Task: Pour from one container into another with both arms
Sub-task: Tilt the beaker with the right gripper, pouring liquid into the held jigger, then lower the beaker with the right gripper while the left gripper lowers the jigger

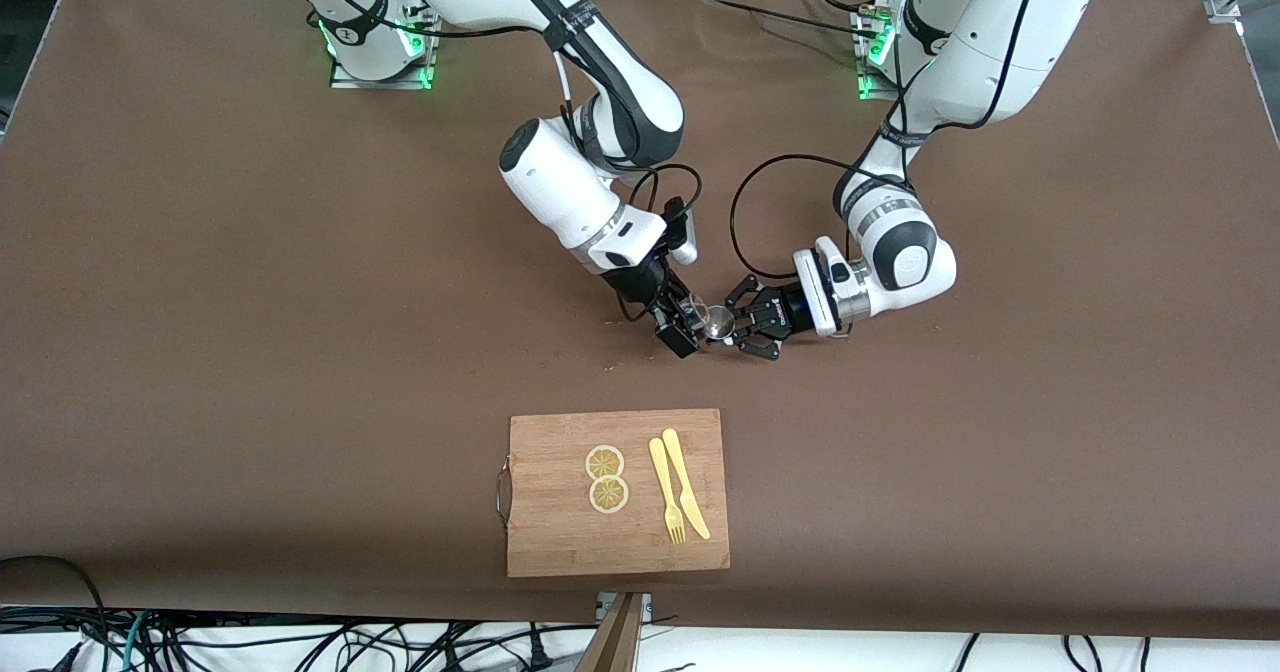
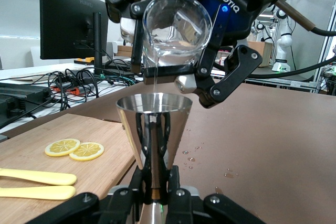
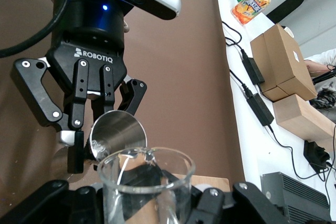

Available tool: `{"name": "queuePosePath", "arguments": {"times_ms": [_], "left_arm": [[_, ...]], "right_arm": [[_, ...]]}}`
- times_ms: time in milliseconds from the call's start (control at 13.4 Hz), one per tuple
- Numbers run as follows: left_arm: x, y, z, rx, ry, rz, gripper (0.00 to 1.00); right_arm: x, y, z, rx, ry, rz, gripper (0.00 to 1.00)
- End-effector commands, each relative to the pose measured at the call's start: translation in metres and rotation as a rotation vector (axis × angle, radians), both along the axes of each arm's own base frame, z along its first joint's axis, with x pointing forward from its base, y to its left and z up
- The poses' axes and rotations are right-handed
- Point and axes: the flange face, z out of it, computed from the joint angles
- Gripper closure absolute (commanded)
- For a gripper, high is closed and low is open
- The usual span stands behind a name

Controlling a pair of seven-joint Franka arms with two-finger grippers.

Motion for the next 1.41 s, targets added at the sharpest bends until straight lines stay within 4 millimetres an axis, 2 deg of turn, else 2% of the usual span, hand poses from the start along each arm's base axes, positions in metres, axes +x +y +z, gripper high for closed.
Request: {"name": "queuePosePath", "arguments": {"times_ms": [0, 818, 1115, 1338], "left_arm": [[0.0, -0.003, 0.01, -0.005, 0.006, 0.026, 1.0], [0.001, 0.004, 0.01, -0.011, 0.014, 0.031, 1.0], [0.004, 0.037, 0.01, -0.015, -0.002, 0.022, 1.0], [-0.003, 0.074, 0.001, -0.033, -0.03, -0.032, 1.0]], "right_arm": [[-0.001, 0.003, 0.002, -0.002, -0.021, -0.009, 0.97], [-0.006, -0.004, -0.005, 0.159, 0.144, -0.167, 0.97], [-0.003, -0.013, 0.011, 0.275, 0.225, -0.242, 0.97], [0.018, -0.033, 0.007, 0.375, 0.351, -0.24, 0.97]]}}
